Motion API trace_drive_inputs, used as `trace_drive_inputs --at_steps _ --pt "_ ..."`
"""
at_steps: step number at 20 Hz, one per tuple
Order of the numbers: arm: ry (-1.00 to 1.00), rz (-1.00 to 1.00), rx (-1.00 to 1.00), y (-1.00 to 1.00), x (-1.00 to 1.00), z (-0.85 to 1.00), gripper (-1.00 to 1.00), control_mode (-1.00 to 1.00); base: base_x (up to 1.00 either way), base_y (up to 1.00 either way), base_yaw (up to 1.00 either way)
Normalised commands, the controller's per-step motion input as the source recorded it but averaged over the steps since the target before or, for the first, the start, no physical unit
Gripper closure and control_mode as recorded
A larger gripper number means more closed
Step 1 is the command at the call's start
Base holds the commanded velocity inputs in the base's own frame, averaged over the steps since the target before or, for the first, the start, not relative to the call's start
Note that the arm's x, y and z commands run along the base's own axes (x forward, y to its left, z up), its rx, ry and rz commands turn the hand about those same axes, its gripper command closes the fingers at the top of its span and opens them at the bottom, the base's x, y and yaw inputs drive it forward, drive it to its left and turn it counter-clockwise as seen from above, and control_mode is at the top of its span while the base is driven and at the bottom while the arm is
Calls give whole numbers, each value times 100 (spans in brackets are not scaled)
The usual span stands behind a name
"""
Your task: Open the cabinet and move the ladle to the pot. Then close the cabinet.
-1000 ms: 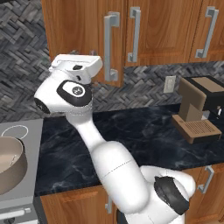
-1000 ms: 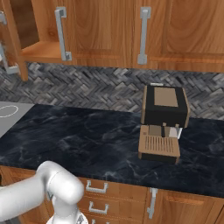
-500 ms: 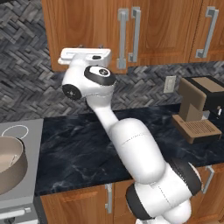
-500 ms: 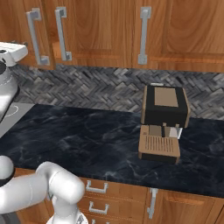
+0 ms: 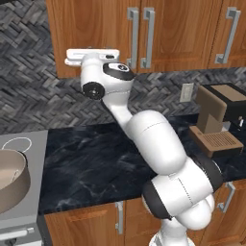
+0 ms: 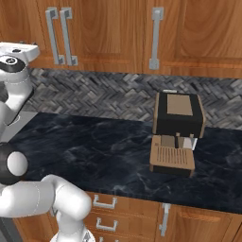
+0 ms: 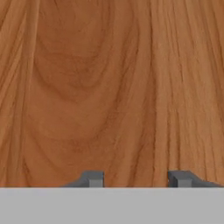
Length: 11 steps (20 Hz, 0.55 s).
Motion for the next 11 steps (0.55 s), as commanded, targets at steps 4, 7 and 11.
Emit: trace_drive_inputs --at_steps 4,7,11 --pt "4 9 1 0 10 18 -100 -100 0 0 0" --pt "0 4 0 0 -14 30 -100 -100 0 0 0" --pt "0 1 0 0 -38 34 -100 -100 0 0 0"
